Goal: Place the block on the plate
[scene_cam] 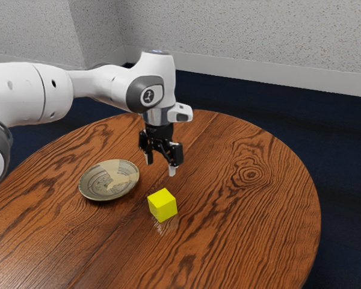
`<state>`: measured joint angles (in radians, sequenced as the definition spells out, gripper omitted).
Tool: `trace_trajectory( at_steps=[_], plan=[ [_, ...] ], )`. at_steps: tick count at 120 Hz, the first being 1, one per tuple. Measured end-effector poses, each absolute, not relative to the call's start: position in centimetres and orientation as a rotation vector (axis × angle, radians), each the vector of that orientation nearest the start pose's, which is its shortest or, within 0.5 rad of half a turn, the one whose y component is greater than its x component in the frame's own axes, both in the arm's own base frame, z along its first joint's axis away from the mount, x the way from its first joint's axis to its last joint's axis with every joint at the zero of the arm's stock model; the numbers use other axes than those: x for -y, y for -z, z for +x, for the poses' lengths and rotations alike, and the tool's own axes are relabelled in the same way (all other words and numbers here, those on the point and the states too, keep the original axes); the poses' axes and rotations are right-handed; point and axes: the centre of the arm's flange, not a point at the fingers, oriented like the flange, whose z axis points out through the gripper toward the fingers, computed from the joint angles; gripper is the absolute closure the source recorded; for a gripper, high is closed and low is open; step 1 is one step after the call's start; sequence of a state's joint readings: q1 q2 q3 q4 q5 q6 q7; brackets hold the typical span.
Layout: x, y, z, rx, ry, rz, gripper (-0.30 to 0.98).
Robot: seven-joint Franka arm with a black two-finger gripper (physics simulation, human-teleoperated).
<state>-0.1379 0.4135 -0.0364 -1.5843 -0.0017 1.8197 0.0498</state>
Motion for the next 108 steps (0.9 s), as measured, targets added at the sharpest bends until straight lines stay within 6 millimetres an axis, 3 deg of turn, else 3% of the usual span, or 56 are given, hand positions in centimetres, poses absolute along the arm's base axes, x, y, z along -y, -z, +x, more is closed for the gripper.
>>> trace_trajectory(
  at_steps=[39, 66, 108],
  plan=[
    [10.9, -33.4, 64.4, -0.379, -0.283, -3.117, 0.0],
    [10.6, -33.1, 63.3, -0.399, -0.244, -3.117, 0.0],
    [10.0, -30.0, 62.8, -0.411, -0.231, -3.122, 0.0]
  ],
)
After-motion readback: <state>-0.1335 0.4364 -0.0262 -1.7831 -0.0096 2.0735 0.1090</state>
